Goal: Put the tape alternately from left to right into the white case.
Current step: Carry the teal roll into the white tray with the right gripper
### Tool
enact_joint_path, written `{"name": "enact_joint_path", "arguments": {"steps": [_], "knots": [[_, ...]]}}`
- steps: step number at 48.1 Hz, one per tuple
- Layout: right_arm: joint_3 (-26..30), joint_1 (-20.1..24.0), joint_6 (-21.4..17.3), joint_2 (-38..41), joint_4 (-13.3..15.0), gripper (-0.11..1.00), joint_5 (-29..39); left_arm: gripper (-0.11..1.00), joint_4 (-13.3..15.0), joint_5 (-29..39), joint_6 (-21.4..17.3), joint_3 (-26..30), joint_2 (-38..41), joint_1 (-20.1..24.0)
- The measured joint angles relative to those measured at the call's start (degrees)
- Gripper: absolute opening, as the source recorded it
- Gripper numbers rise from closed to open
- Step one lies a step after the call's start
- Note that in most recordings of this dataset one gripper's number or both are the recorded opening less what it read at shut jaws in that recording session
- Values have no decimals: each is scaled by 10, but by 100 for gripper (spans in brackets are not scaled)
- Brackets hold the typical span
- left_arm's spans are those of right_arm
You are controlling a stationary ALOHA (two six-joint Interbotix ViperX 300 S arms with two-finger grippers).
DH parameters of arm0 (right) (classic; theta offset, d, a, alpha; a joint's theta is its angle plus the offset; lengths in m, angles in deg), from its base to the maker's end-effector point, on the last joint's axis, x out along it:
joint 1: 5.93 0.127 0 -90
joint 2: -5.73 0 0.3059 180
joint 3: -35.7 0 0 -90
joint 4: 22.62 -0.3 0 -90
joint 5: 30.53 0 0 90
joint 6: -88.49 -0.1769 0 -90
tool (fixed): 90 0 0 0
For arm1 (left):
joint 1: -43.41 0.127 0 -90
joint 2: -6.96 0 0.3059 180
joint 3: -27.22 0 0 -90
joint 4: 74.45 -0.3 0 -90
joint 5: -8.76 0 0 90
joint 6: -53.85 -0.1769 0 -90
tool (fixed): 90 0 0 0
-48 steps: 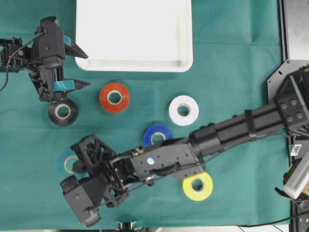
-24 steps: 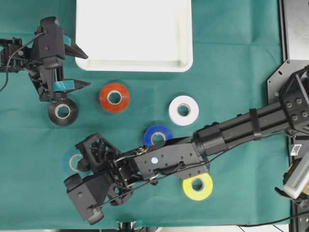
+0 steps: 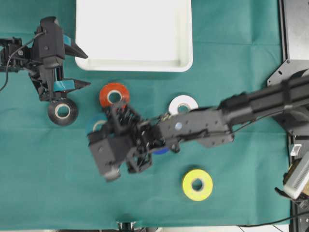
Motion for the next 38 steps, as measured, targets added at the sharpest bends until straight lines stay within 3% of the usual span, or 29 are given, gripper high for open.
{"name": "enact_joint_path", "arguments": {"steps": [21,38], "knots": [[-139,-121,-1,-91,4,2,-71,96,0,0,10,1,0,-1],[-158,-185,-1,-93,21,2,-89,96,0,1,14,0,0,-1]]}}
